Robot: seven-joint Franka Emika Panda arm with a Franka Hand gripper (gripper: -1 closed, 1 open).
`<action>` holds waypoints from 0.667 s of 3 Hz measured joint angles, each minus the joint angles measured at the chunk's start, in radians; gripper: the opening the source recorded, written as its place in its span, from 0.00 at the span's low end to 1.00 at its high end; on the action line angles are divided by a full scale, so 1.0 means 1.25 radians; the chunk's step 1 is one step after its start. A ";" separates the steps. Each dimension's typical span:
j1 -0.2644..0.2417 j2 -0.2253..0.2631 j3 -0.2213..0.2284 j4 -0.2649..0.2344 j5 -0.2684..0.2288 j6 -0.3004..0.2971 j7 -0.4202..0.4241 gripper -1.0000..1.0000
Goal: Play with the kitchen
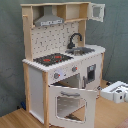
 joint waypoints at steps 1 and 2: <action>0.031 0.062 0.002 -0.003 0.009 -0.022 -0.036 1.00; -0.019 0.070 -0.015 0.006 0.008 0.042 -0.045 1.00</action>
